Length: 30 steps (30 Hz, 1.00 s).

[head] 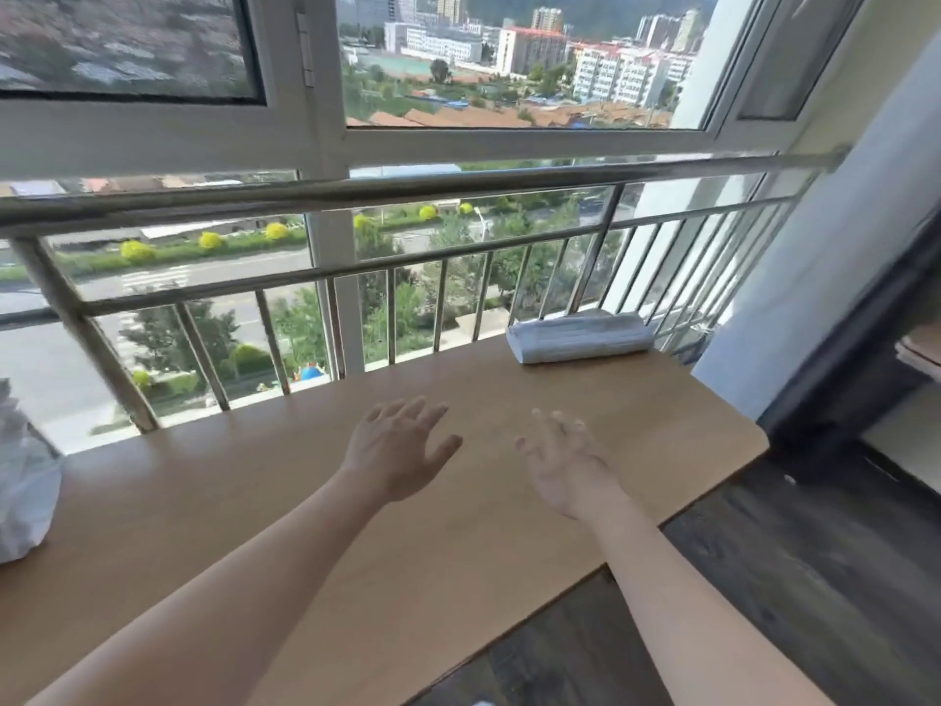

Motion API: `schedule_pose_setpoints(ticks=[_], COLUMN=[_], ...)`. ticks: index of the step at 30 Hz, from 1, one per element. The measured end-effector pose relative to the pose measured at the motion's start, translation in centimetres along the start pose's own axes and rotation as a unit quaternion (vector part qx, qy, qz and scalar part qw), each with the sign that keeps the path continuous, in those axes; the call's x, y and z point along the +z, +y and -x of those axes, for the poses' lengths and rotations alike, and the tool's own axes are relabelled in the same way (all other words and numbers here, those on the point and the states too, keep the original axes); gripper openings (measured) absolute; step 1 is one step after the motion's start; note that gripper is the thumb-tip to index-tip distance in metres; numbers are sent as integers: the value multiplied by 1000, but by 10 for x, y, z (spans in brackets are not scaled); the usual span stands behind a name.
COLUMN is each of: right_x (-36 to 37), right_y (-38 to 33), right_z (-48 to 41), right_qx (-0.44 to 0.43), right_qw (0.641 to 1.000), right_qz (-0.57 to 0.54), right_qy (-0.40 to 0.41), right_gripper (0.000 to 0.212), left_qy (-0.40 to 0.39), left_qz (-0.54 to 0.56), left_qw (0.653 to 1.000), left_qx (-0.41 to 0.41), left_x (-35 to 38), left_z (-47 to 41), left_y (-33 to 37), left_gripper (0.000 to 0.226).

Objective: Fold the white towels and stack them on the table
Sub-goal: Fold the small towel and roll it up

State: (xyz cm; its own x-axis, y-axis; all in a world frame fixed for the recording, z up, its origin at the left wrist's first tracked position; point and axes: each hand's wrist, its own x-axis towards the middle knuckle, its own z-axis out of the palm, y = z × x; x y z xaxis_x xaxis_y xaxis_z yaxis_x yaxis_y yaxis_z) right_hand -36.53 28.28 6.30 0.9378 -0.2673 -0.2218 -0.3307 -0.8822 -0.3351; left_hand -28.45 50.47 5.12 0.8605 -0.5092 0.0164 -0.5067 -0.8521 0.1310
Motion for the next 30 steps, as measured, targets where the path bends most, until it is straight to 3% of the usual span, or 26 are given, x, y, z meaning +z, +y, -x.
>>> schedule_pose_setpoints(ticks=[12,24,30], right_x=[-55,-74,-67], right_y=[120,221,293], right_z=[-148,-296,-389], right_qx=[38,9,-41], right_qw=[998,996,988], right_qz=[23,-26,-96], right_qy=[-37,-84,-109], right_gripper=[64,62,62], left_qy=[-54,-65,-8], left_qz=[39,60,82], left_qw=[997,994,992], left_qx=[-24,-70,-92], left_x=[70,115,157], left_z=[-170,-302,-379], left_y=[79,155,197], left_gripper=[65,68,52])
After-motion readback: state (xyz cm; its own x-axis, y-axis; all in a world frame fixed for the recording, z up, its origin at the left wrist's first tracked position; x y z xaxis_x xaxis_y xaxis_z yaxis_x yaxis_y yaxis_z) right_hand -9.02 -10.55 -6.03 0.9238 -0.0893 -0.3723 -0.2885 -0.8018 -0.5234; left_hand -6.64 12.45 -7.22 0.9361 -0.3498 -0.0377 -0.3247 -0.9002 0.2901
